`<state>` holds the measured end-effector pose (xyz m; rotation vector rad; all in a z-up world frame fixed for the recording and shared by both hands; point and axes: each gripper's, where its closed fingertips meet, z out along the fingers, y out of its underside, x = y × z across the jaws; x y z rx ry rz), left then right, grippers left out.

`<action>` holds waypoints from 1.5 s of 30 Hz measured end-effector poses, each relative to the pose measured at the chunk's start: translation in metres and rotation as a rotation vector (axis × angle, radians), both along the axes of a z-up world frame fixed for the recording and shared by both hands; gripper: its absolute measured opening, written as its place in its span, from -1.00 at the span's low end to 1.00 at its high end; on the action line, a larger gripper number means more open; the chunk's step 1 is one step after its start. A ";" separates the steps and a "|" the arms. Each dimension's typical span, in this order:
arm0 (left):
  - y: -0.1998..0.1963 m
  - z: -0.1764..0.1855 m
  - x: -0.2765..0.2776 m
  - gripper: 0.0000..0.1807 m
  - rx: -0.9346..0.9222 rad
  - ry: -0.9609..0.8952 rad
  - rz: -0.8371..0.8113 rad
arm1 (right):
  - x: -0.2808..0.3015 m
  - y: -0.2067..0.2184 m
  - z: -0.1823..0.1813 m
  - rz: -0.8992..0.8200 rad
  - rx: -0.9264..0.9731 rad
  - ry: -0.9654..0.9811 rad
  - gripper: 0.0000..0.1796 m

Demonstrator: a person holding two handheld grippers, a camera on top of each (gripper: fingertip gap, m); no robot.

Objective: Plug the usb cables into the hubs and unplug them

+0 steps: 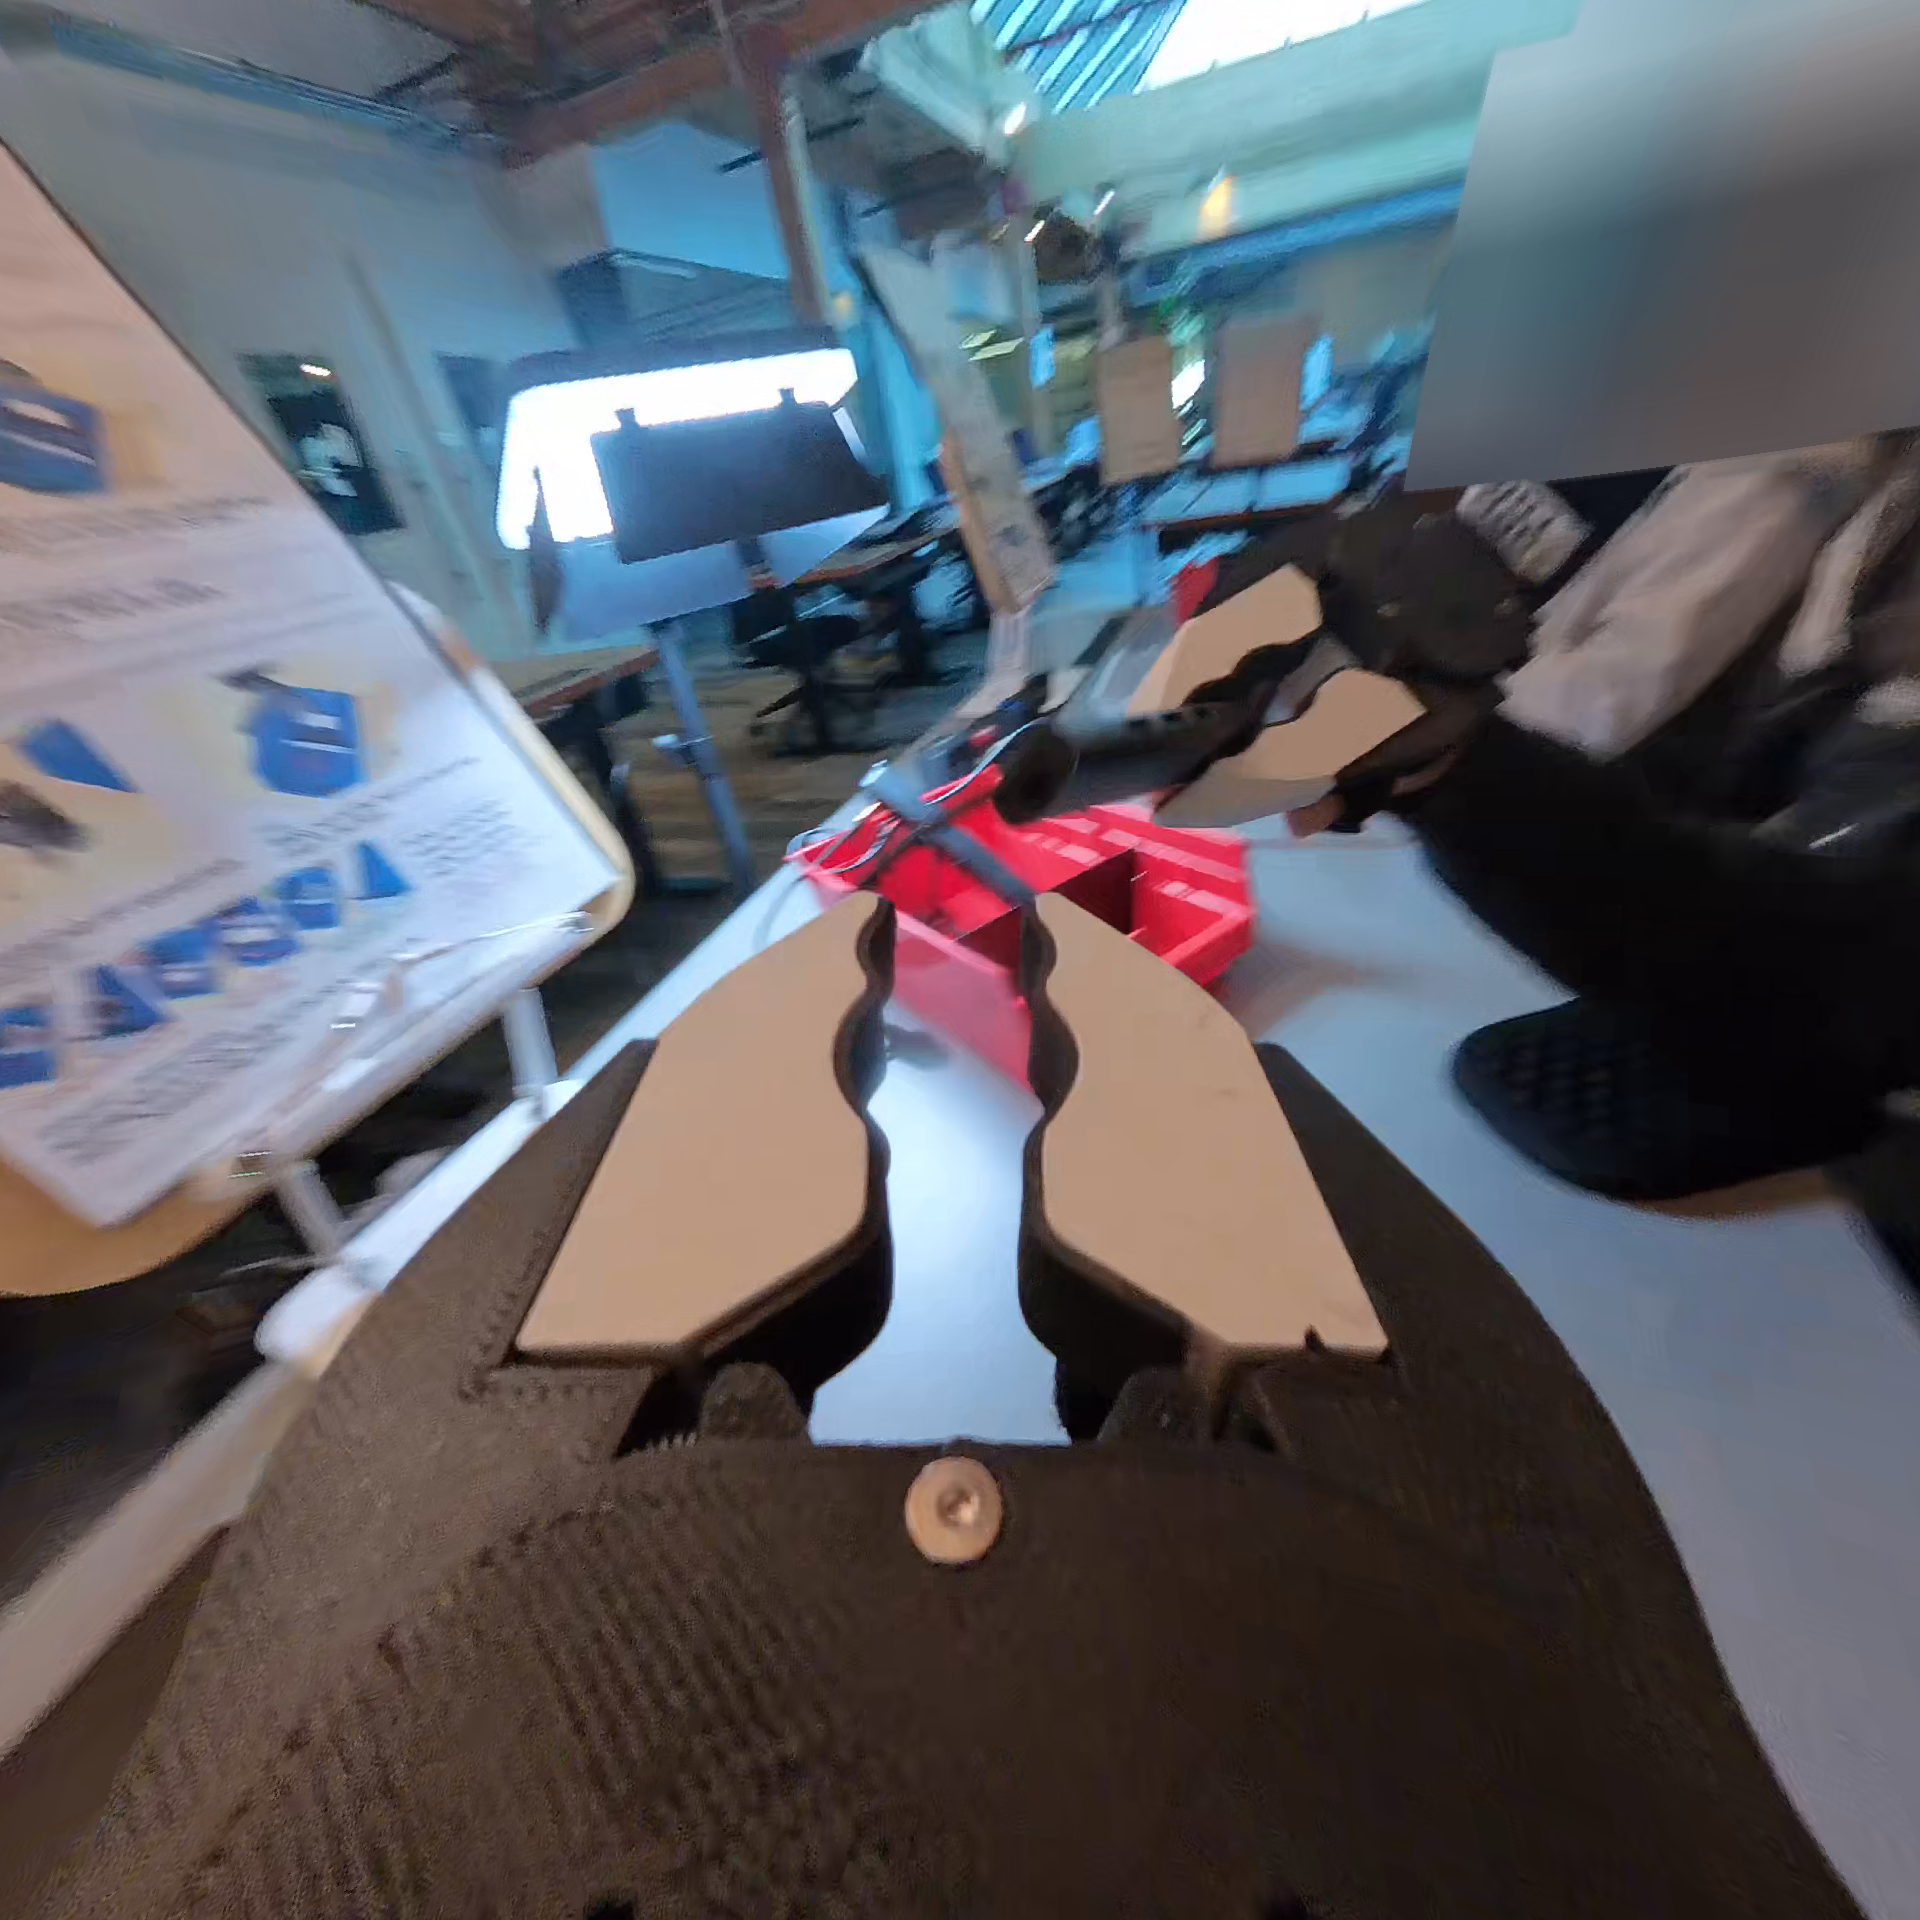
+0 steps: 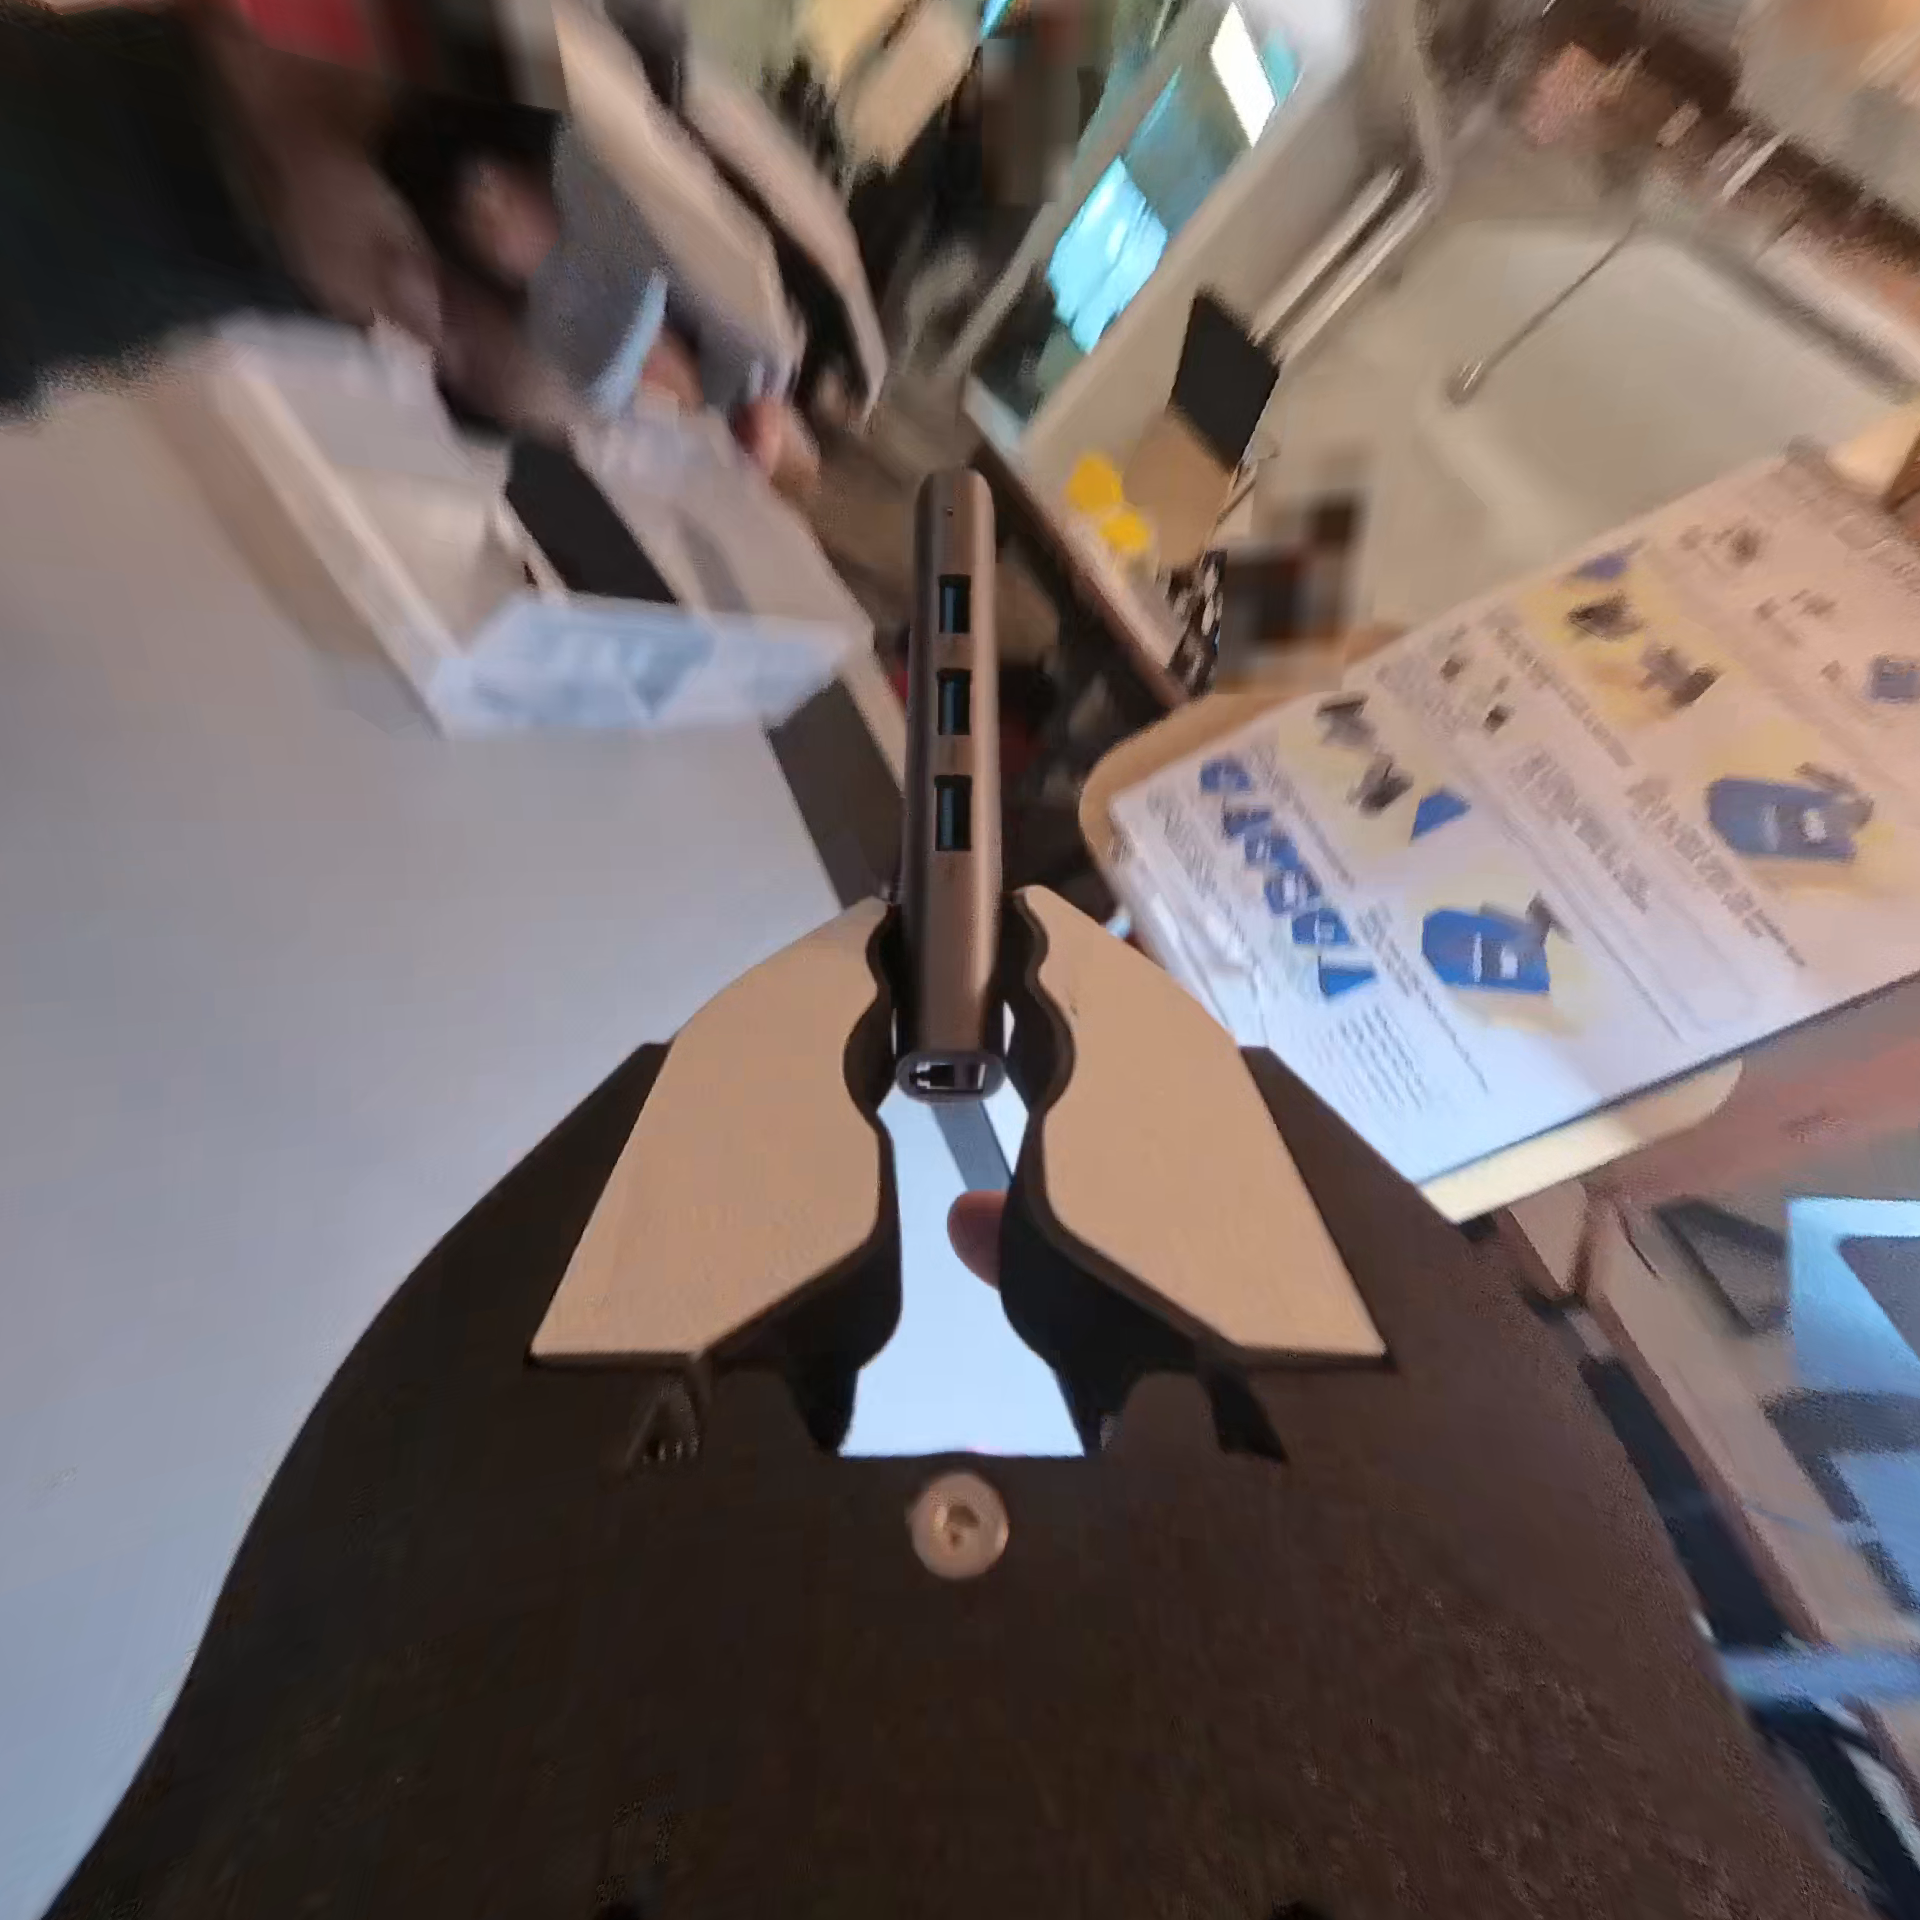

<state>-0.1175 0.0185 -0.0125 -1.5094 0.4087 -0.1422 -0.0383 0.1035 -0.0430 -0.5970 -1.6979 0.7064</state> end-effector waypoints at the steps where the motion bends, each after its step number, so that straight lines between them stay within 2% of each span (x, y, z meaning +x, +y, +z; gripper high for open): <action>1: 0.002 -0.004 0.000 -0.72 -0.015 0.081 0.055 | -0.002 0.006 -0.011 -0.049 0.082 -0.048 -0.81; 3: 0.011 -0.023 0.006 -0.65 -0.111 0.234 0.134 | -0.009 0.009 -0.033 -0.100 0.211 -0.124 -0.81; 5: 0.024 -0.054 0.015 -0.54 -0.262 0.327 0.150 | -0.015 -0.007 -0.057 -0.042 0.211 -0.223 -0.80; 6: 0.031 -0.067 0.019 -0.55 -0.295 0.374 0.150 | -0.017 -0.016 -0.065 -0.005 0.201 -0.249 -0.80; 9: 0.037 -0.107 0.040 -0.78 -0.427 0.494 0.044 | -0.021 -0.024 -0.085 0.033 0.200 -0.323 -0.80; 10: 0.038 -0.113 0.041 -0.79 -0.437 0.541 0.041 | -0.019 -0.028 -0.086 0.063 0.164 -0.328 -0.80; 14: 0.042 -0.112 0.045 -0.78 -0.396 0.550 0.040 | -0.014 -0.030 -0.078 0.114 0.067 -0.329 -0.80; 20: 0.047 -0.123 0.048 -0.81 -0.398 0.712 0.057 | -0.009 -0.036 -0.072 0.148 0.078 -0.305 -0.80; 22: 0.048 -0.112 0.051 -0.81 -0.335 0.648 0.037 | -0.009 -0.038 -0.053 0.164 0.008 -0.215 -0.75; 24: 0.045 -0.094 0.049 -0.81 -0.258 0.497 -0.004 | -0.005 -0.035 -0.021 0.194 -0.141 -0.085 -0.67; 27: 0.037 -0.065 0.033 -0.81 -0.138 0.266 -0.044 | 0.006 -0.007 0.002 0.192 -0.310 -0.025 -0.49; 29: 0.030 -0.043 0.016 -0.81 -0.036 0.127 -0.029 | 0.007 0.022 -0.013 0.158 -0.371 -0.098 -0.39; 32: 0.016 -0.011 -0.010 -0.81 0.123 -0.084 -0.012 | 0.006 0.049 -0.063 0.191 -0.532 -0.307 -0.27; 35: 0.005 0.006 -0.026 -0.81 0.224 -0.213 -0.014 | -0.008 0.052 -0.101 0.220 -0.635 -0.397 -0.30; 37: 0.002 0.010 -0.024 -0.81 0.254 -0.256 -0.056 | -0.026 0.031 -0.107 0.271 -0.680 -0.360 -0.40; 40: 0.010 0.001 -0.003 -0.81 0.233 -0.258 -0.141 | -0.045 -0.013 -0.094 0.367 -0.692 -0.239 -0.51; 43: 0.028 -0.025 0.028 -0.81 0.119 -0.164 -0.208 | -0.045 -0.038 -0.082 0.415 -0.650 -0.176 -0.51; 45: 0.038 -0.046 0.045 -0.82 0.022 -0.044 -0.207 | -0.039 -0.043 -0.075 0.433 -0.620 -0.143 -0.59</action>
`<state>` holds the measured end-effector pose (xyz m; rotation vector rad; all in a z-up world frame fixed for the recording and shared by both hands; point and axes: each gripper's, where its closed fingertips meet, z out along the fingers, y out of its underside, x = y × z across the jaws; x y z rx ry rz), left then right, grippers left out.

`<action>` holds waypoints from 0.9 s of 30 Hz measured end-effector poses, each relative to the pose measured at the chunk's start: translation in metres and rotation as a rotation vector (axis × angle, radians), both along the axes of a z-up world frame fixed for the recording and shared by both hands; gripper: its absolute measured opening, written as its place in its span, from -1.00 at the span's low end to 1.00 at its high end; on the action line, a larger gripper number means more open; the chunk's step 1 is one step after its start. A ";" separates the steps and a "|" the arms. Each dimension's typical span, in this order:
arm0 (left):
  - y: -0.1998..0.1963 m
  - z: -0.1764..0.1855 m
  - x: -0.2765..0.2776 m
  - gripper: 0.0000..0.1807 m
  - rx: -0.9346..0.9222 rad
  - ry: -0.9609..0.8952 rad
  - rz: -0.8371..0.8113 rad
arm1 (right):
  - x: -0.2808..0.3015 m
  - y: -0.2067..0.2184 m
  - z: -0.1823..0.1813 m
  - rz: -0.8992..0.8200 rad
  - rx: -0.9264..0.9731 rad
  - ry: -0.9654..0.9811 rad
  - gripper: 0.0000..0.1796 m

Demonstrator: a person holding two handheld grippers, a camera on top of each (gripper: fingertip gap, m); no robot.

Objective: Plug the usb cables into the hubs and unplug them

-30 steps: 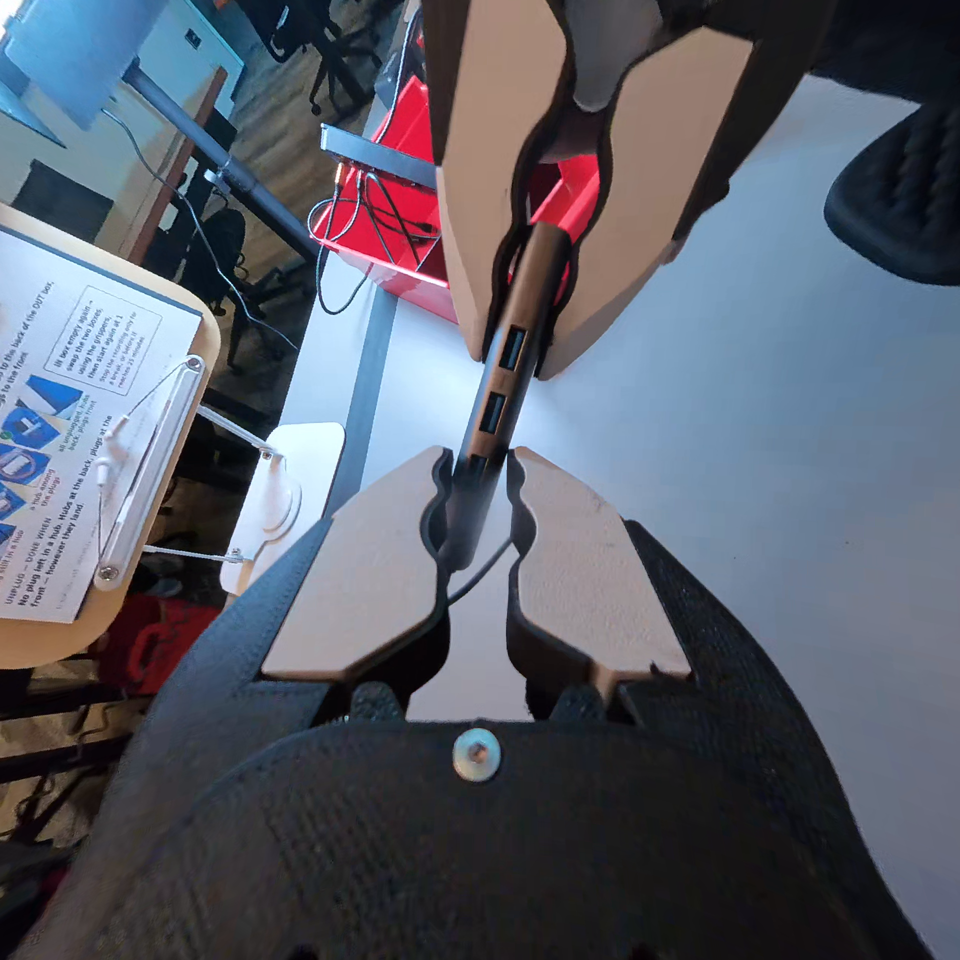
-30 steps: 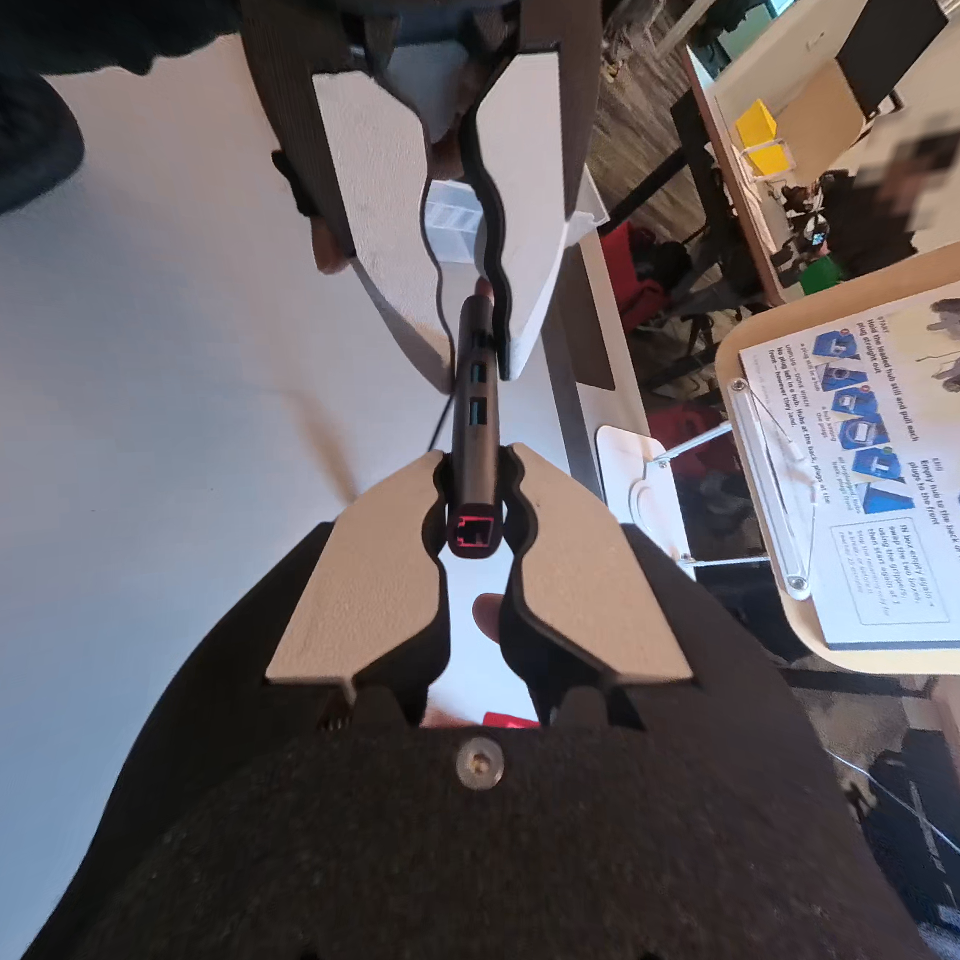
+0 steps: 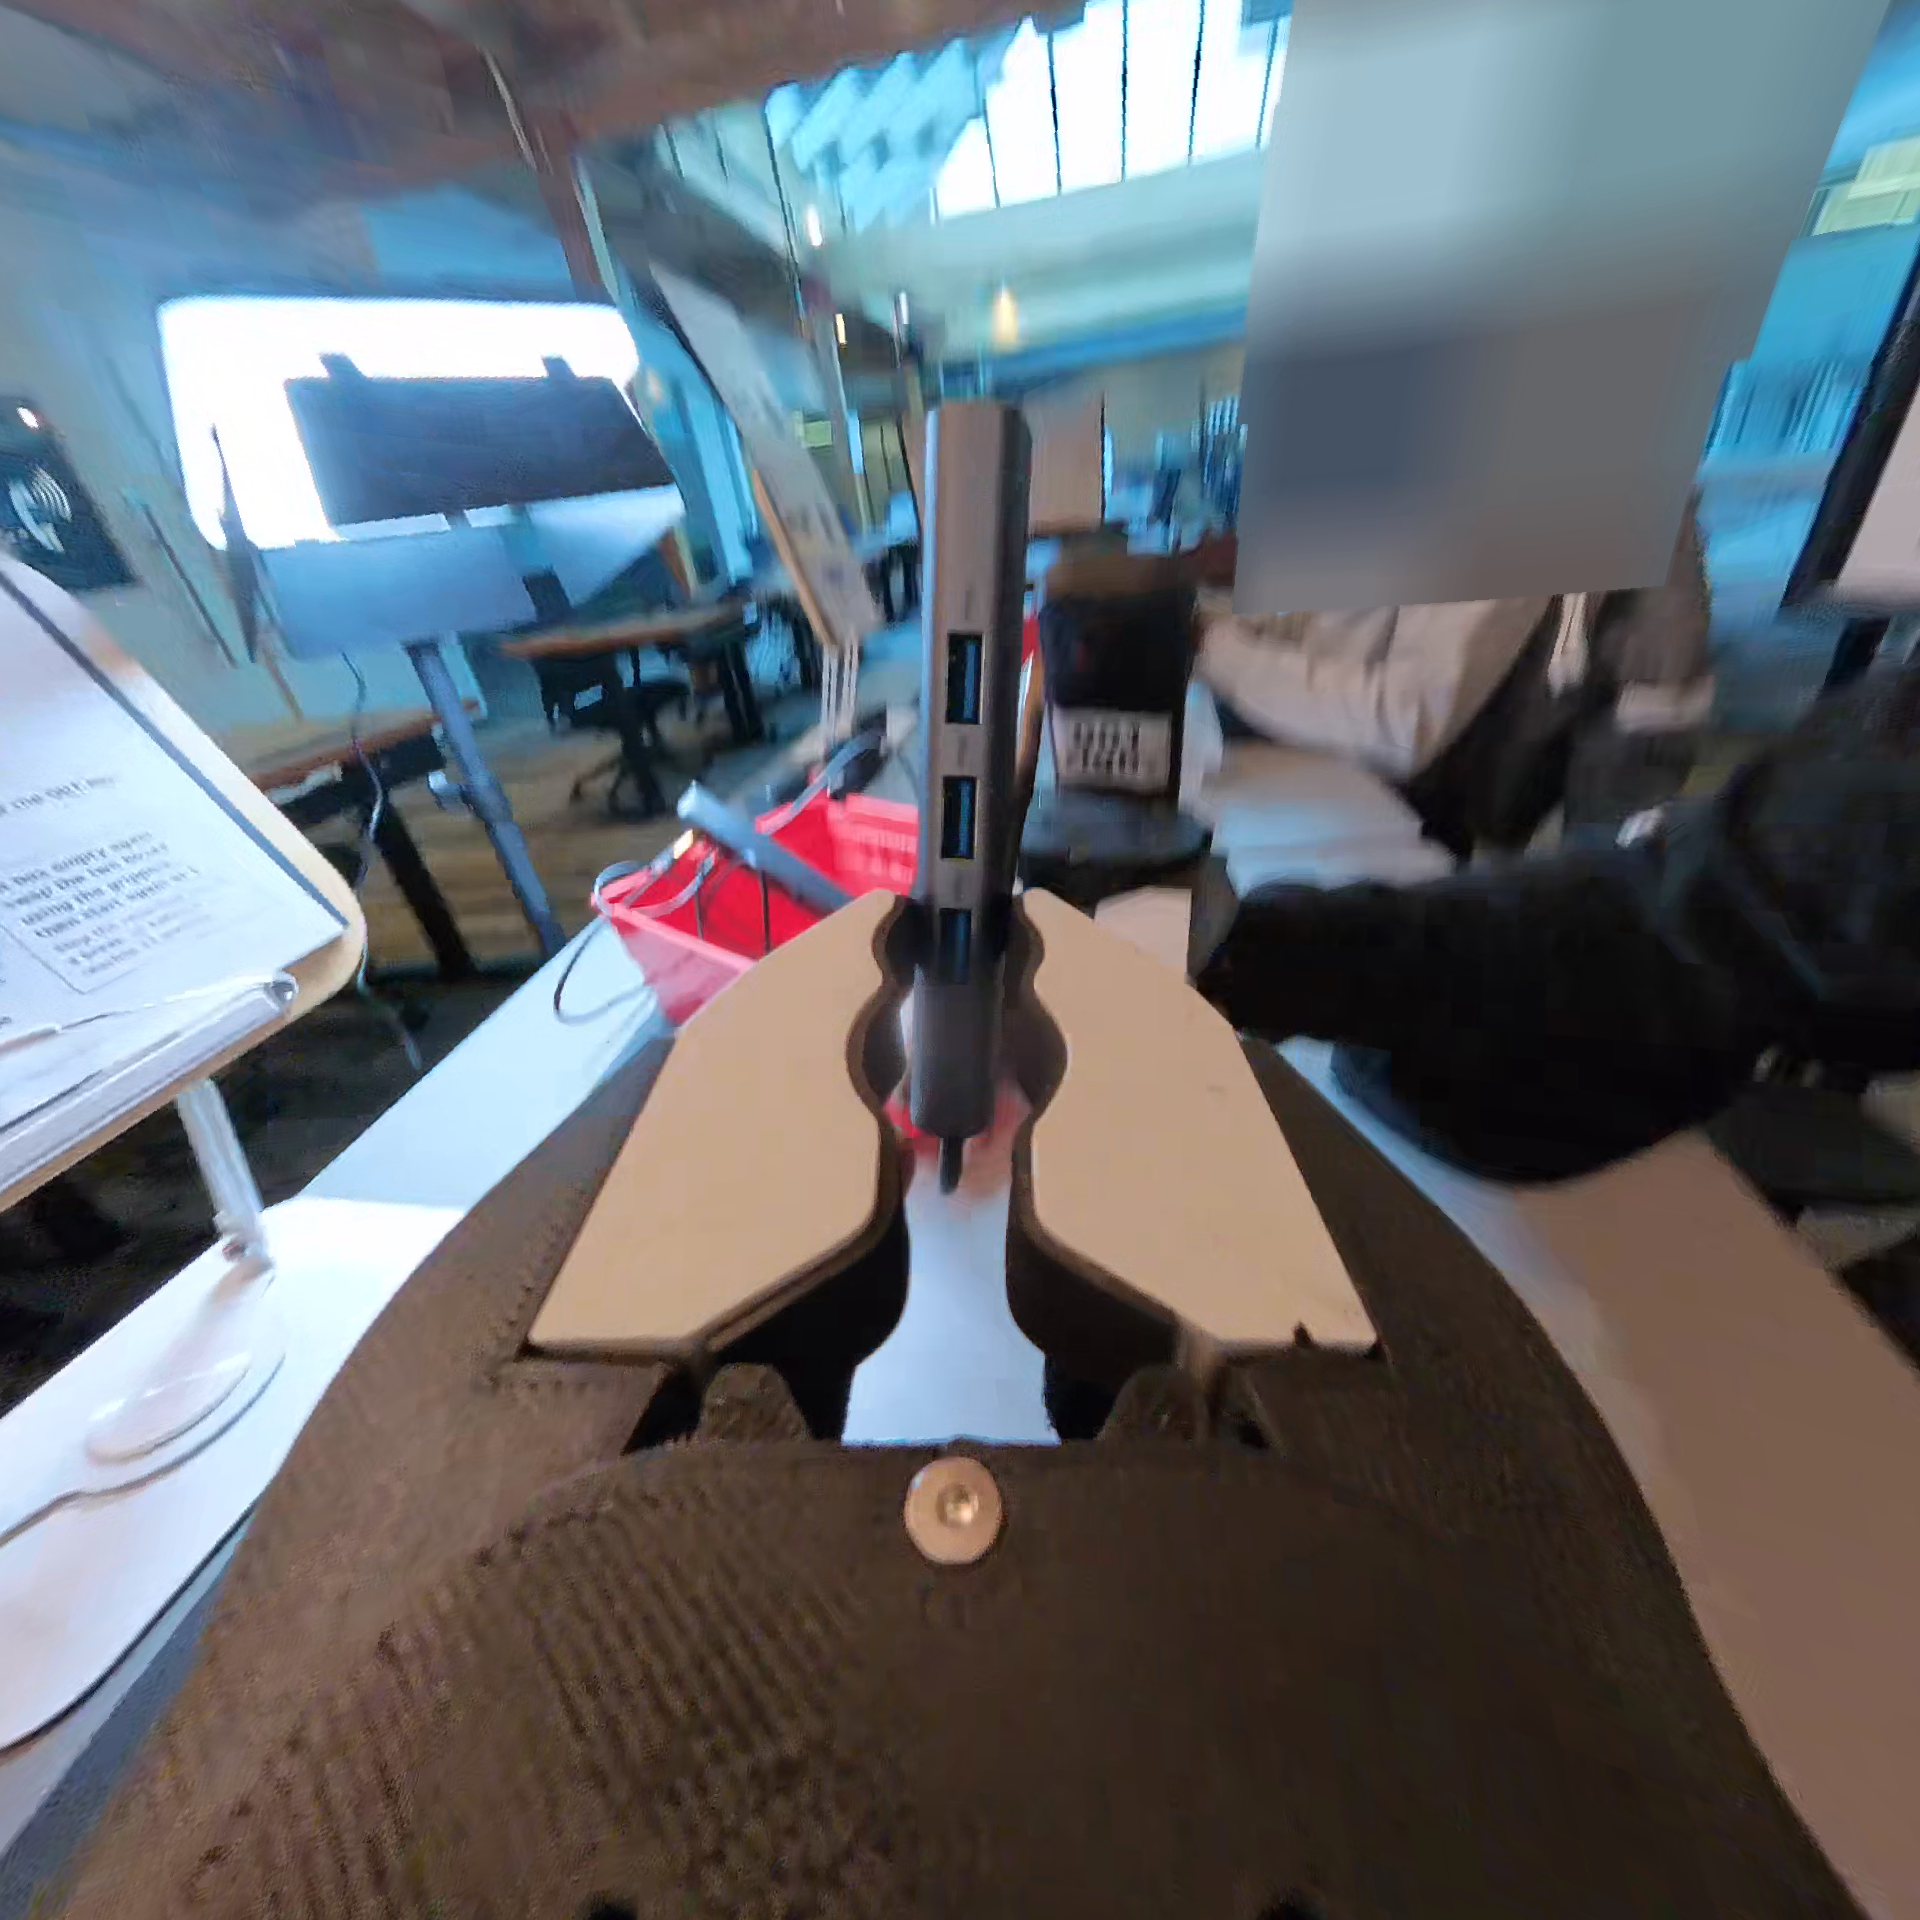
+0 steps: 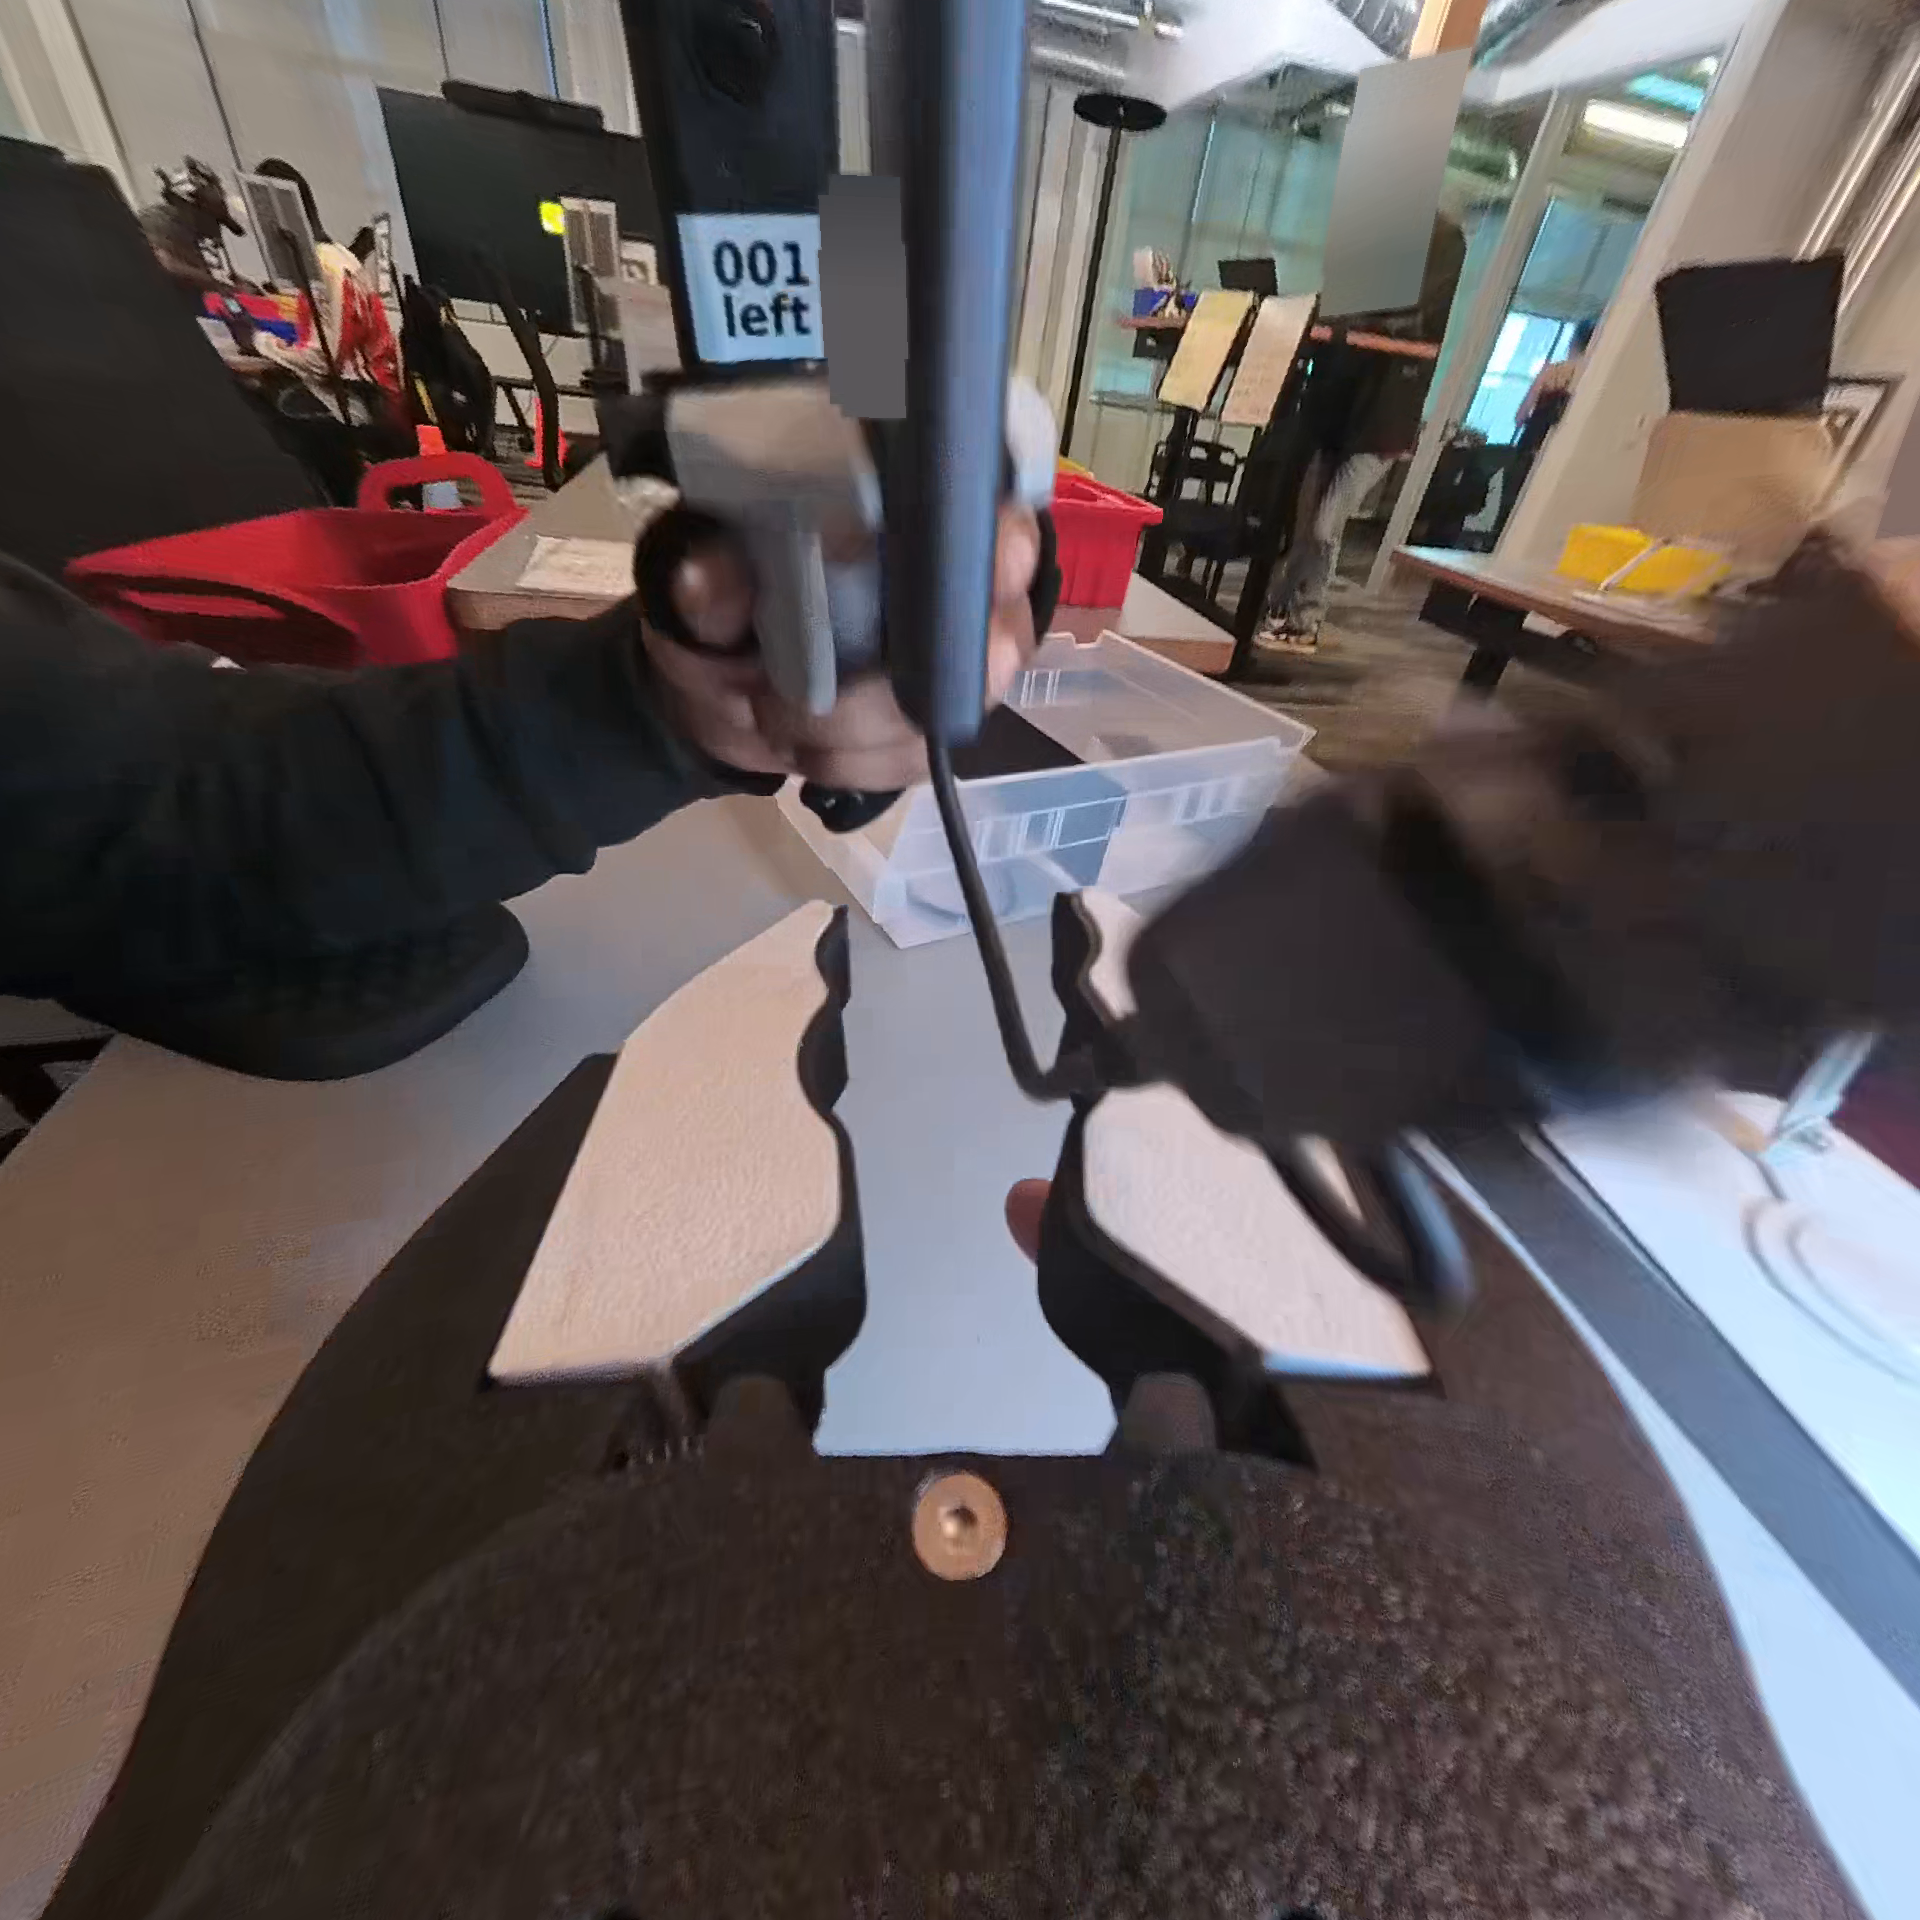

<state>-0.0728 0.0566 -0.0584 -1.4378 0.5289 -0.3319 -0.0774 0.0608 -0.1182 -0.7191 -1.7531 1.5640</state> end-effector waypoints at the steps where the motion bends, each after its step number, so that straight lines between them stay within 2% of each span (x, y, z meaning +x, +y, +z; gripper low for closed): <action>1: 0.005 -0.011 0.005 -0.82 -0.039 0.089 0.026 | 0.002 0.000 0.002 -0.004 0.026 0.015 -0.63; 4: 0.009 -0.036 0.019 -0.81 -0.124 0.355 0.076 | 0.005 -0.002 -0.001 -0.027 0.133 0.041 -0.63; 8: 0.007 -0.055 0.025 -0.81 -0.206 0.612 0.127 | 0.003 -0.007 -0.012 -0.032 0.224 0.037 -0.63; 11: 0.002 -0.063 0.019 -0.81 -0.258 0.716 0.157 | 0.003 -0.009 -0.018 -0.044 0.302 0.037 -0.69; 21: -0.008 -0.076 0.014 -0.82 -0.308 0.746 0.089 | 0.004 -0.018 -0.024 -0.081 0.521 0.097 -0.80; 27: -0.012 -0.080 0.008 -0.82 -0.345 0.763 0.085 | 0.008 -0.020 -0.019 -0.082 0.555 0.121 -0.83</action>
